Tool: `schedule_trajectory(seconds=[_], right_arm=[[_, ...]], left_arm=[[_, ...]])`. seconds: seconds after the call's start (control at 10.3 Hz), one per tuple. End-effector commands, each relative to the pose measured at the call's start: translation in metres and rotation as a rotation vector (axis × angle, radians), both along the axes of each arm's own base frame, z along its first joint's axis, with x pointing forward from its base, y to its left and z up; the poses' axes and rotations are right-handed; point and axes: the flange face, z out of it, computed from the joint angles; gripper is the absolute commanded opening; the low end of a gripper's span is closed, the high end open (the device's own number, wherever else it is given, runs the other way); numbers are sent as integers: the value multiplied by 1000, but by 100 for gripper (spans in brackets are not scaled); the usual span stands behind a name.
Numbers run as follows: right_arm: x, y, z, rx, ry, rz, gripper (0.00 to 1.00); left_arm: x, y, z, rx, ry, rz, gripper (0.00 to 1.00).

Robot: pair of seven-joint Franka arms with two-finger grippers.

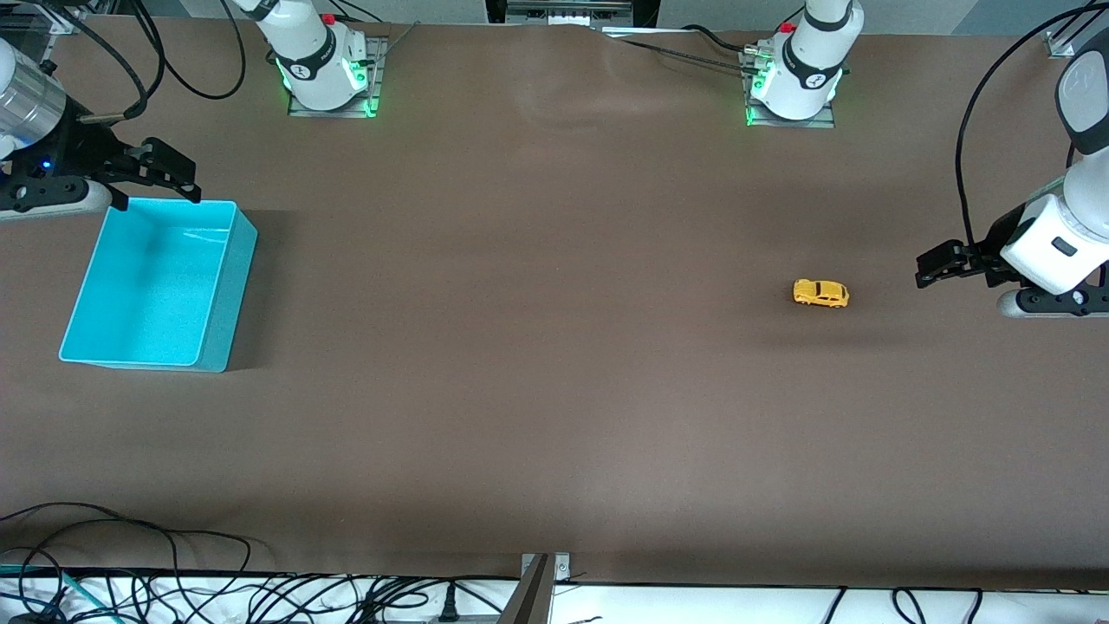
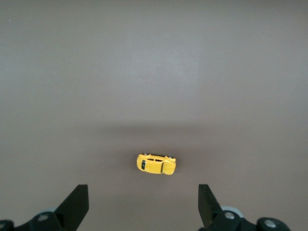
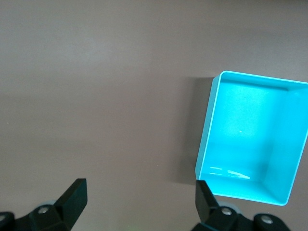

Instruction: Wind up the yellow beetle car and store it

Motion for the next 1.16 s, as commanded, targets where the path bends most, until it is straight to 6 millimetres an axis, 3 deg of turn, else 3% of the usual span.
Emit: schedule_trajectory(seconds=[0.0,1.06], right_arm=[[-3,1,3,3,21,-3,100],[-3,-4,-1,3,43,-9,100]], left_arm=[[-1,-1,-1,-27,8,-20,100],[-1,-2,-4,-28,13,-21,100]])
